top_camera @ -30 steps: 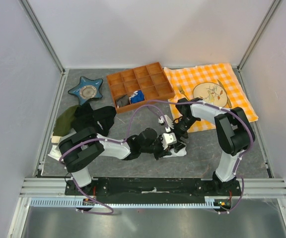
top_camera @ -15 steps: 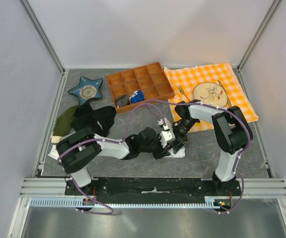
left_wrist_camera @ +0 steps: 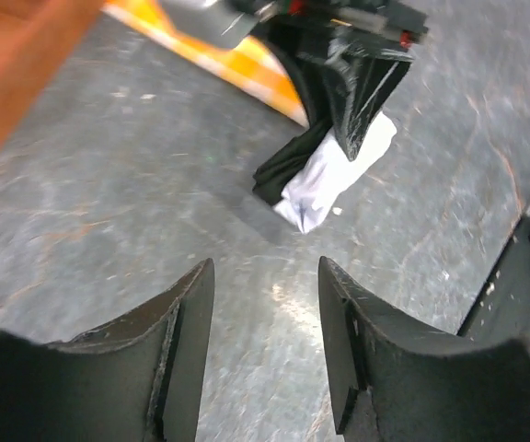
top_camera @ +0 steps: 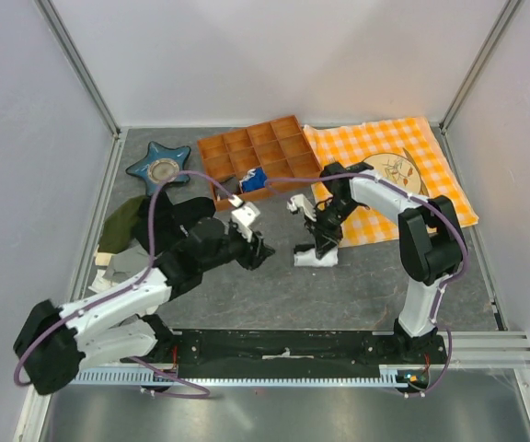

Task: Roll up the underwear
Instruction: Place the underwear in the storage box.

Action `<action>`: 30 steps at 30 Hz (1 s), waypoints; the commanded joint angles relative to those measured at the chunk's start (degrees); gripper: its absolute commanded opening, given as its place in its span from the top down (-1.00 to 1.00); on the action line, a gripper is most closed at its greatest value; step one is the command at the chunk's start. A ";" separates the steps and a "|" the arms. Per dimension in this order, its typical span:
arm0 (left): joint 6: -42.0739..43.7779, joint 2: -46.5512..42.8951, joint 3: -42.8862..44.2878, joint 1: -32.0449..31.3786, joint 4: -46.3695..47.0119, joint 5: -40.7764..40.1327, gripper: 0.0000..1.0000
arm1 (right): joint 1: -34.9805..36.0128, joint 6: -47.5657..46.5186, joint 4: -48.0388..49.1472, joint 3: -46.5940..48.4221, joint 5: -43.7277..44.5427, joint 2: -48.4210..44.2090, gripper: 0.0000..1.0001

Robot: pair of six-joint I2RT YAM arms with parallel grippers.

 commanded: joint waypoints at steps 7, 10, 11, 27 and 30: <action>-2.91 -14.86 9.43 11.07 -29.44 -3.27 -0.24 | -0.21 1.49 -3.10 32.48 4.76 8.68 0.71; 1.57 -15.92 12.60 11.25 -34.74 -5.73 -0.25 | -0.30 3.07 -2.66 41.65 6.69 14.39 0.71; 2.63 -16.79 13.30 11.25 -37.36 -6.44 -0.24 | -0.30 4.73 -2.22 47.42 7.22 17.45 0.71; 9.40 -29.63 7.77 11.33 -38.27 -15.85 -0.35 | 0.93 18.45 18.68 57.59 17.60 30.92 0.72; 9.40 -30.59 7.50 11.33 -38.09 -16.20 -0.35 | 1.11 20.39 20.54 57.59 18.83 32.33 0.72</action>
